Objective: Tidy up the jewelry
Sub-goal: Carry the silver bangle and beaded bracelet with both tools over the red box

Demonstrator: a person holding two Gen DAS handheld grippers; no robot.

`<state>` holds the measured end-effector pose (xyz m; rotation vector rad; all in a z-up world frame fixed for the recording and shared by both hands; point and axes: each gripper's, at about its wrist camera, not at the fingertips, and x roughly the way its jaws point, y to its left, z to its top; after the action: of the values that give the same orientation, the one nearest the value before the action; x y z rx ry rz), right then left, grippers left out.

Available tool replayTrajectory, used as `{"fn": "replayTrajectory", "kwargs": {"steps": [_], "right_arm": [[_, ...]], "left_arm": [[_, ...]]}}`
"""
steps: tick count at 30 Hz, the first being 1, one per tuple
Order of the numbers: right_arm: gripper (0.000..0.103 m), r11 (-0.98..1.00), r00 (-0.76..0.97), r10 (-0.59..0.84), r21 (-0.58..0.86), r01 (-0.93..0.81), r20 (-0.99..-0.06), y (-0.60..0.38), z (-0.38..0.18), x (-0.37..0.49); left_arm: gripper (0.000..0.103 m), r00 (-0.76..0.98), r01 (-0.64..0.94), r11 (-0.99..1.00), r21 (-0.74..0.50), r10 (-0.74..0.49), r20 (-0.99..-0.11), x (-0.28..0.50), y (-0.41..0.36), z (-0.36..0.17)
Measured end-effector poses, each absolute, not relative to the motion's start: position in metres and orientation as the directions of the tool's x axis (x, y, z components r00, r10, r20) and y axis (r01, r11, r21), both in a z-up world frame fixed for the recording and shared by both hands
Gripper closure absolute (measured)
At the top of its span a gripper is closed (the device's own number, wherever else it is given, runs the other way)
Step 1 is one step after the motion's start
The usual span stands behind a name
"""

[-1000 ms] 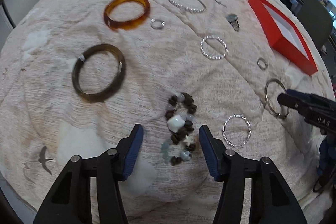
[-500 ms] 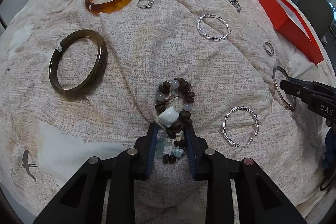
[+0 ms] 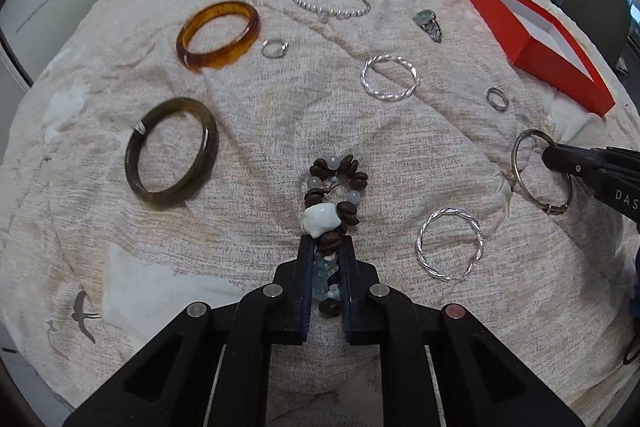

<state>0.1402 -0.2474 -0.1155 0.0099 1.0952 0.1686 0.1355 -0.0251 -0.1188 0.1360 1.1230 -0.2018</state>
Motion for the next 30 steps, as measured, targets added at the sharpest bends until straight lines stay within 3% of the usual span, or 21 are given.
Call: {"fn": "replayTrajectory", "kwargs": {"steps": [30], "right_arm": [[0.099, 0.991, 0.589, 0.069, -0.011, -0.132, -0.805, -0.227, -0.039, 0.081]], "left_arm": [[0.092, 0.602, 0.182, 0.983, 0.033, -0.084, -0.794, 0.078, -0.013, -0.040]]}}
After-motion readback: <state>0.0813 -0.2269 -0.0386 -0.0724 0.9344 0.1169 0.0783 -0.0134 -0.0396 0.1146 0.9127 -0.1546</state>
